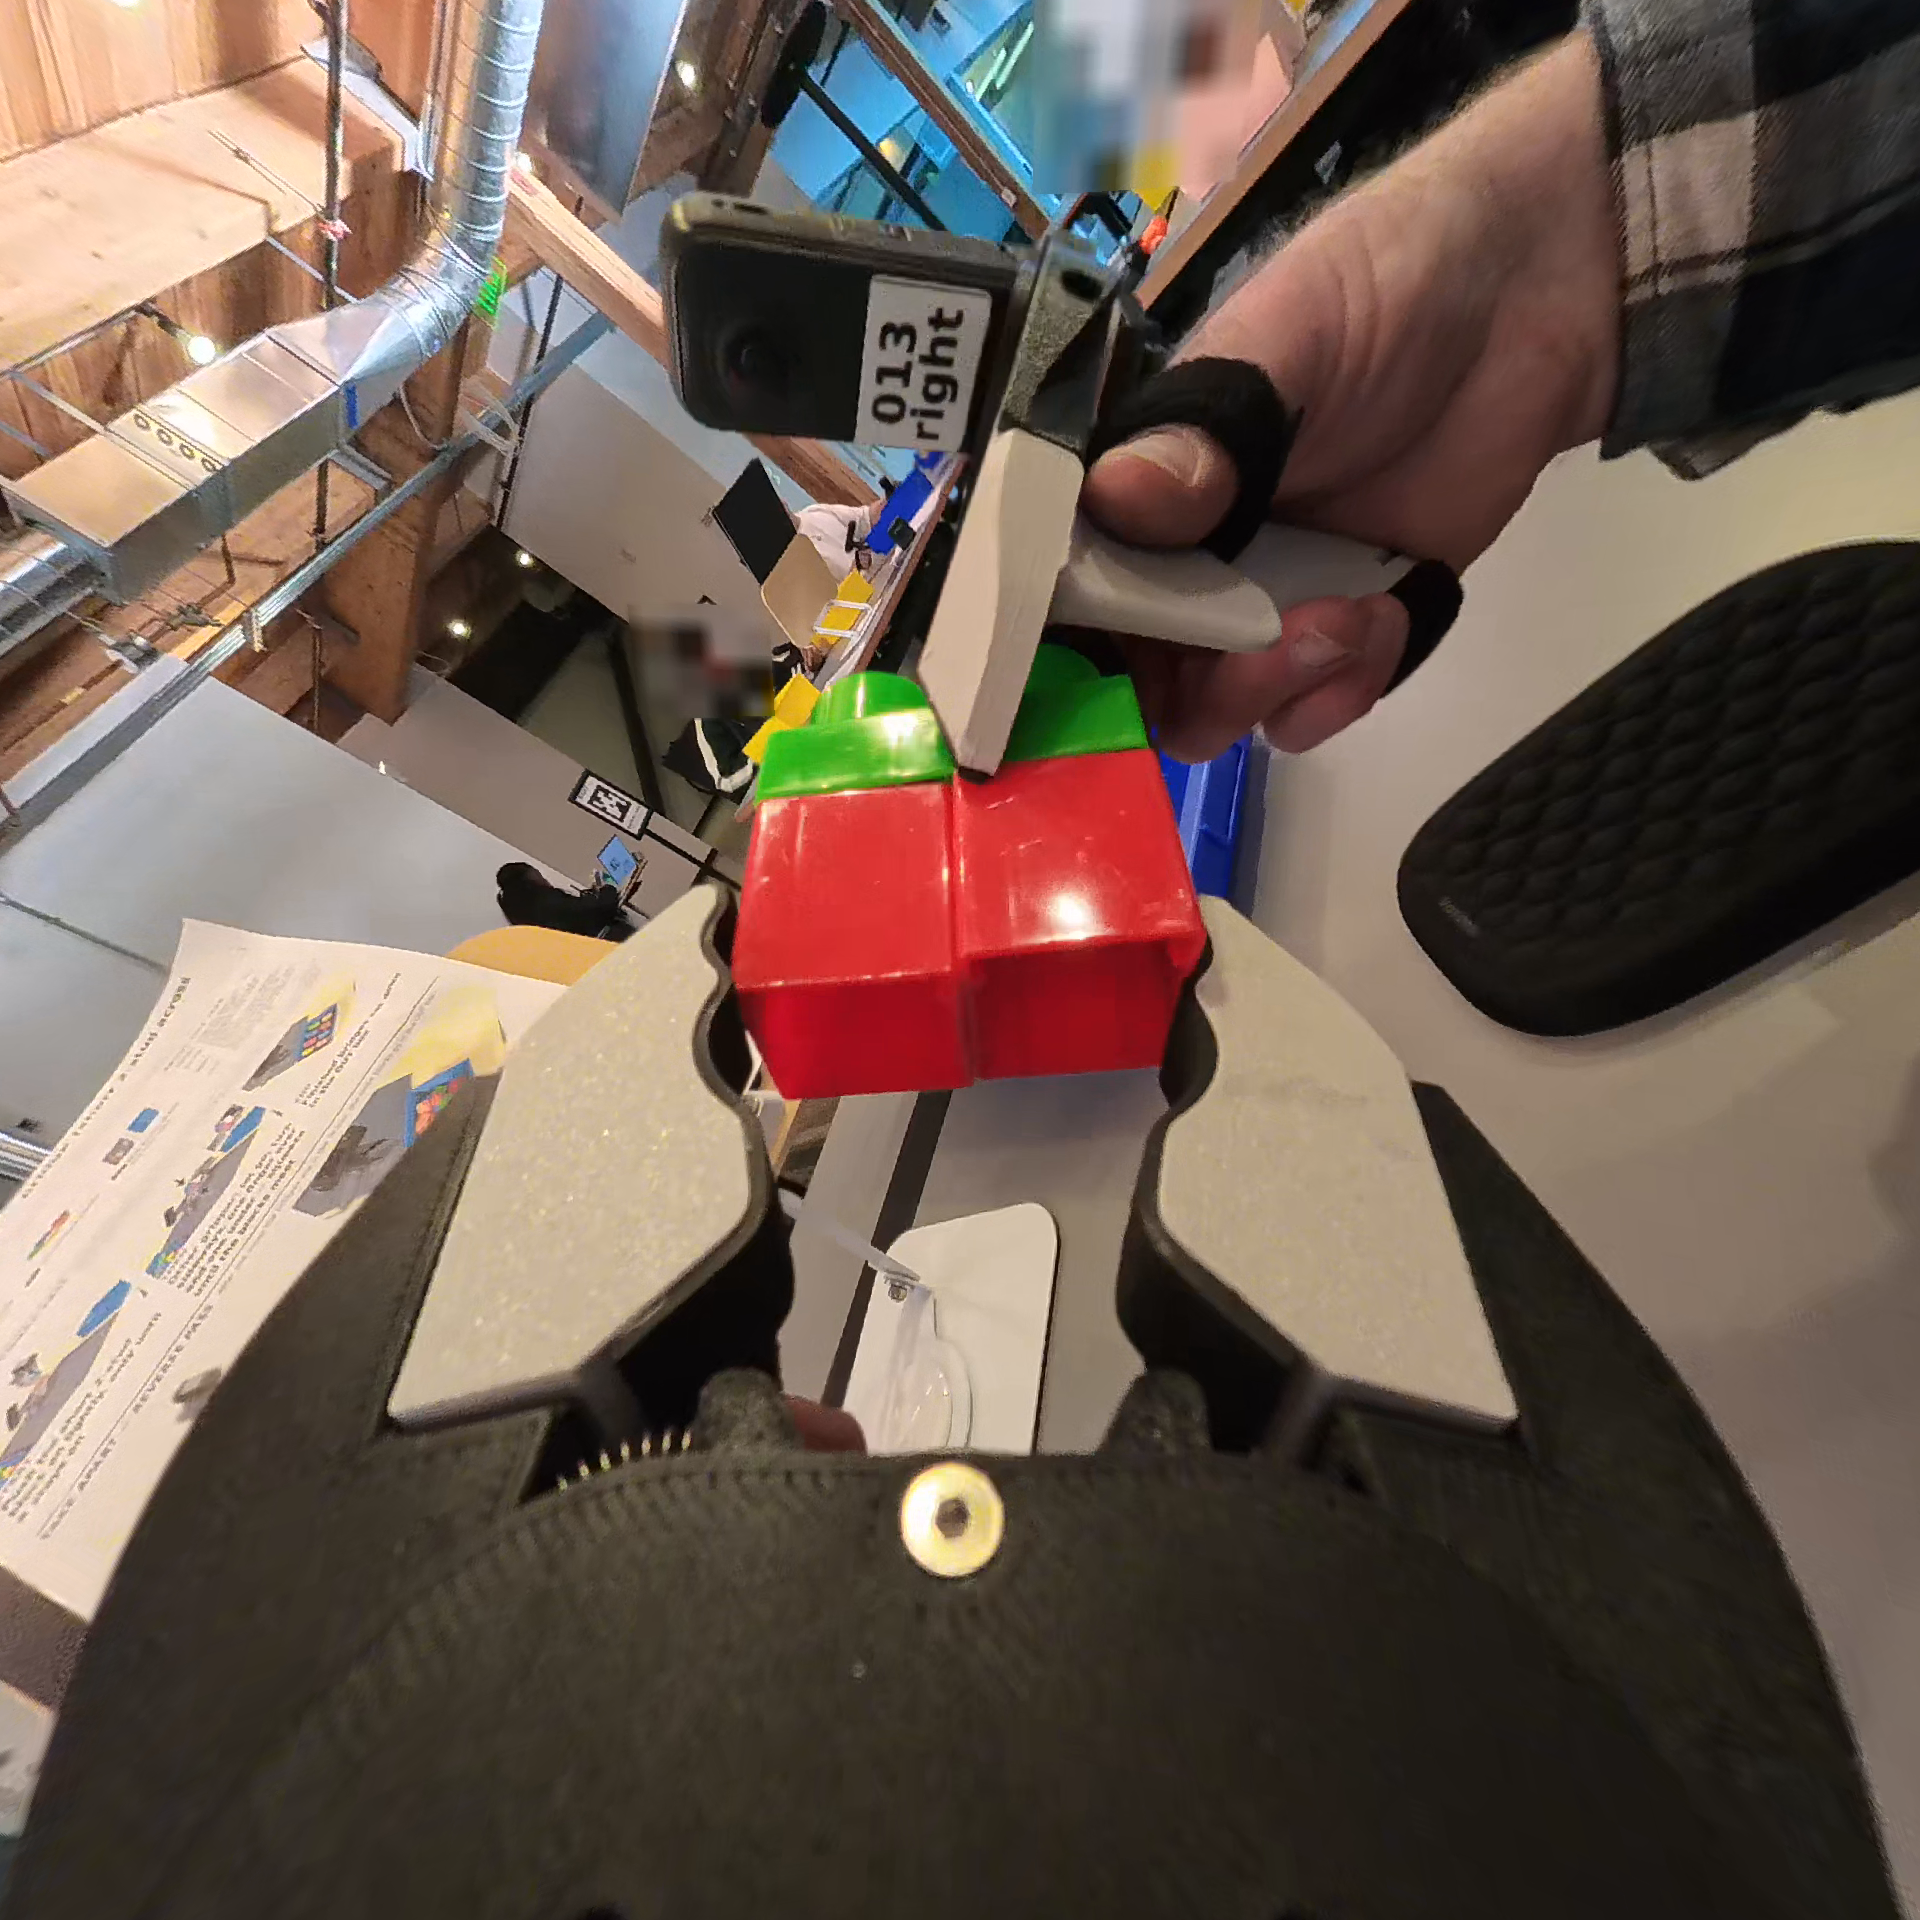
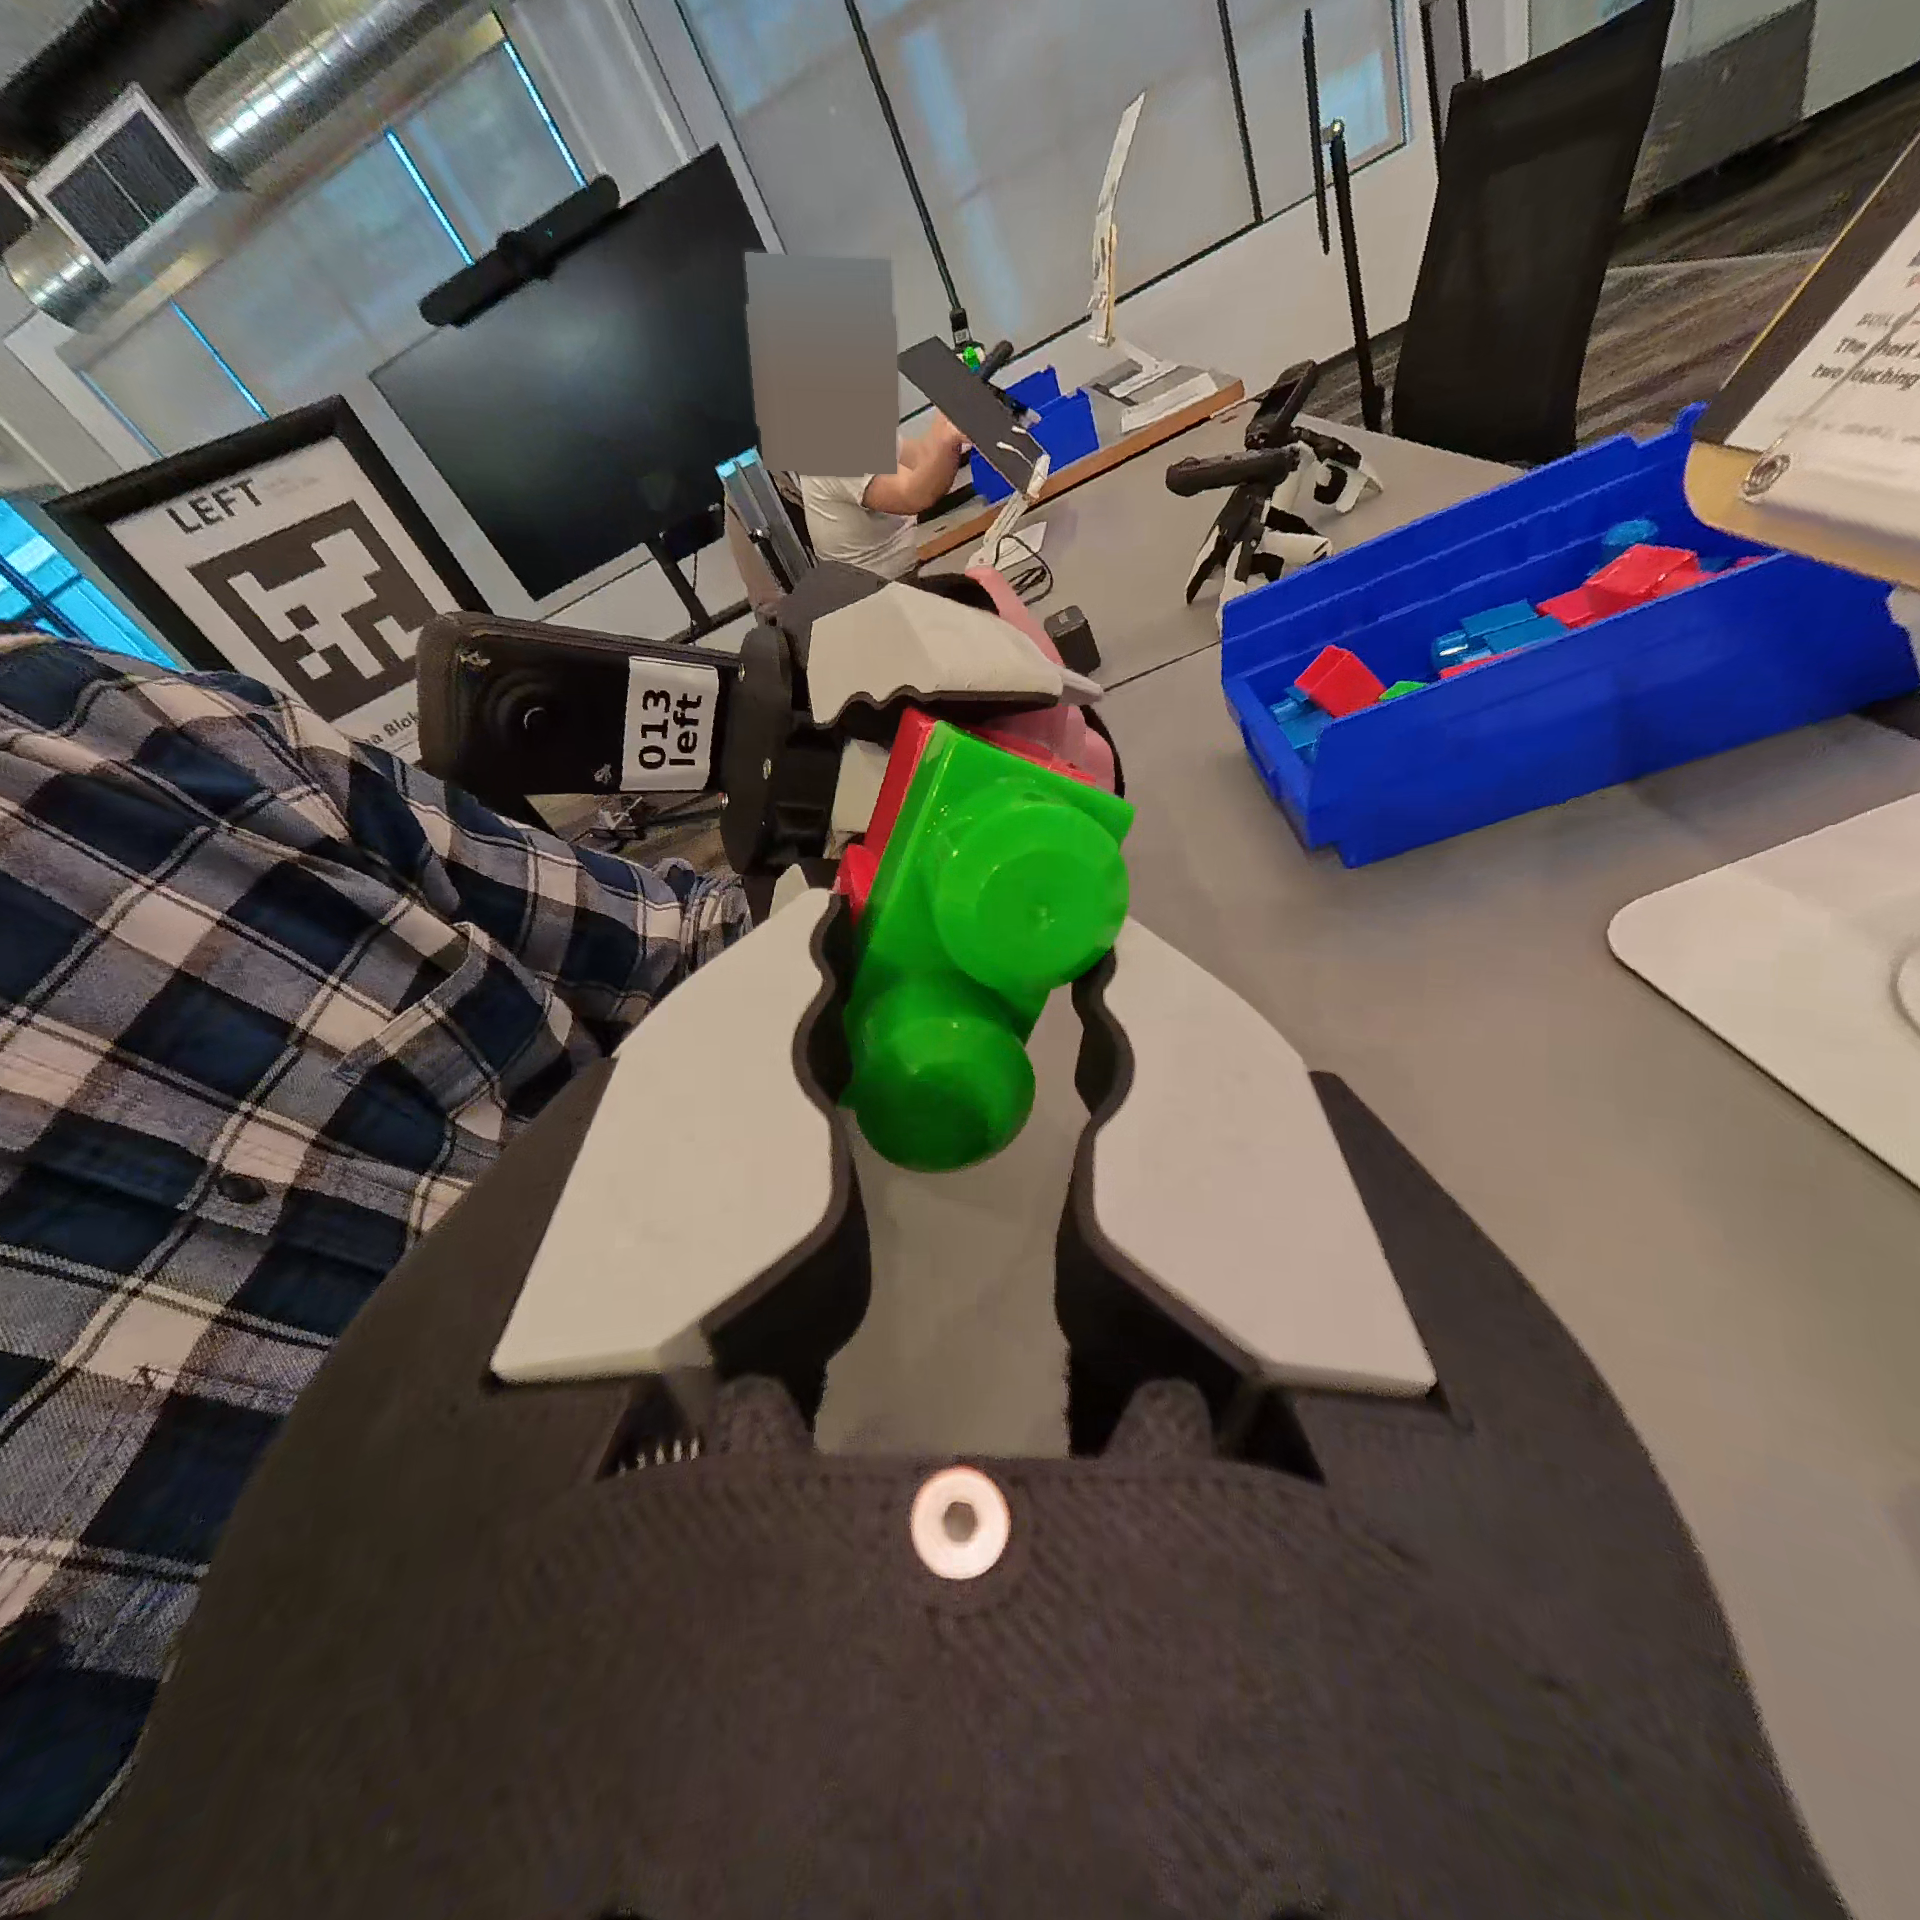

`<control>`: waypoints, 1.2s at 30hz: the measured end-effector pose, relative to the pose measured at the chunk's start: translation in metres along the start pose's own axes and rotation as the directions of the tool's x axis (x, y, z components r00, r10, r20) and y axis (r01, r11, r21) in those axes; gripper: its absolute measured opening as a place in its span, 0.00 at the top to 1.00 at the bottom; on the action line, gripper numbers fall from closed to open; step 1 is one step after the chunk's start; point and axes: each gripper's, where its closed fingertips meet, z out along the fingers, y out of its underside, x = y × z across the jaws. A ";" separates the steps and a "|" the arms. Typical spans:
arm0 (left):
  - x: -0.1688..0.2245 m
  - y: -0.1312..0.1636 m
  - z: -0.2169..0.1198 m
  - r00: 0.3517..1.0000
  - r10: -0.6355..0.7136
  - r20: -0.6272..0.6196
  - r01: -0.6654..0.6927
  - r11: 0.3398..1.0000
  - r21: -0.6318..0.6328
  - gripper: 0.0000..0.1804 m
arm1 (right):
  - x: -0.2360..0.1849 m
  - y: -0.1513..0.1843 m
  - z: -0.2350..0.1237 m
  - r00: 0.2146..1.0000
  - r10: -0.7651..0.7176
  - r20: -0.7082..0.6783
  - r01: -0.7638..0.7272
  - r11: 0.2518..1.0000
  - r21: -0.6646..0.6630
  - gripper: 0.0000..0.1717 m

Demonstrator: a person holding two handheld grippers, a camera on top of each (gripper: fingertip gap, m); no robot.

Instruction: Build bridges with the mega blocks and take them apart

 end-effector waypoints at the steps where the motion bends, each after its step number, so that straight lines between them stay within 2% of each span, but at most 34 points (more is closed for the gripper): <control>1: -0.001 -0.002 0.000 1.000 -0.010 0.007 0.010 1.000 0.009 0.57 | 0.000 -0.002 0.000 1.000 -0.007 -0.005 0.007 1.000 0.006 0.76; 8: -0.006 0.006 0.002 0.994 -0.102 0.044 0.103 0.995 -0.019 0.57 | 0.008 -0.012 0.000 0.996 -0.068 -0.065 0.072 0.995 0.065 0.77; 11: -0.005 0.005 -0.001 0.967 -0.256 -0.014 0.256 0.966 0.035 0.56 | 0.008 -0.016 -0.002 0.994 -0.092 -0.062 0.097 0.993 0.073 0.78; 14: -0.002 0.008 -0.005 0.904 -0.418 -0.084 0.424 0.903 0.073 0.55 | 0.007 -0.016 -0.003 0.995 -0.087 -0.042 0.091 0.993 0.081 0.78; 16: -0.002 0.008 -0.005 0.833 -0.535 -0.137 0.549 0.830 0.099 0.55 | 0.005 -0.017 -0.003 0.994 -0.110 -0.022 0.112 0.990 0.088 0.78; 18: 0.003 0.008 -0.005 0.714 -0.658 -0.241 0.693 0.714 0.104 0.57 | 0.004 -0.019 -0.004 0.989 -0.145 -0.021 0.146 0.986 0.082 0.78; 20: 0.007 0.005 -0.007 0.565 -0.735 -0.375 0.815 0.570 0.109 0.61 | 0.002 -0.023 -0.006 0.988 -0.157 -0.005 0.157 0.984 0.089 0.78; 22: 0.003 -0.005 -0.016 0.397 -0.751 -0.527 0.912 0.386 0.137 0.62 | 0.004 -0.024 -0.007 0.987 -0.162 -0.004 0.162 0.983 0.083 0.78; 23: 0.000 -0.006 -0.018 0.358 -0.750 -0.557 0.930 0.337 0.145 0.63 | 0.004 -0.023 -0.006 0.987 -0.163 0.005 0.162 0.984 0.074 0.78; 25: 0.000 -0.007 -0.015 0.355 -0.745 -0.564 0.932 0.328 0.154 0.65 | 0.004 -0.021 -0.001 0.987 -0.159 0.014 0.158 0.985 0.064 0.78; 28: 0.006 -0.015 -0.007 0.392 -0.735 -0.554 0.916 0.364 0.166 0.74 | 0.001 -0.016 0.007 0.987 -0.152 0.045 0.150 0.988 0.043 0.78; 29: 0.003 -0.016 -0.007 0.399 -0.730 -0.555 0.915 0.356 0.188 0.76 | 0.000 -0.017 0.007 0.987 -0.149 0.053 0.147 0.988 0.045 0.78; 31: 0.003 -0.014 -0.007 0.385 -0.732 -0.562 0.921 0.345 0.183 0.77 | 0.001 -0.016 0.007 0.987 -0.153 0.046 0.152 0.988 0.029 0.78; 36: 0.009 -0.008 -0.005 0.406 -0.743 -0.532 0.908 0.392 0.145 0.79 | 0.002 -0.011 0.012 0.984 -0.175 0.022 0.176 0.984 -0.041 0.78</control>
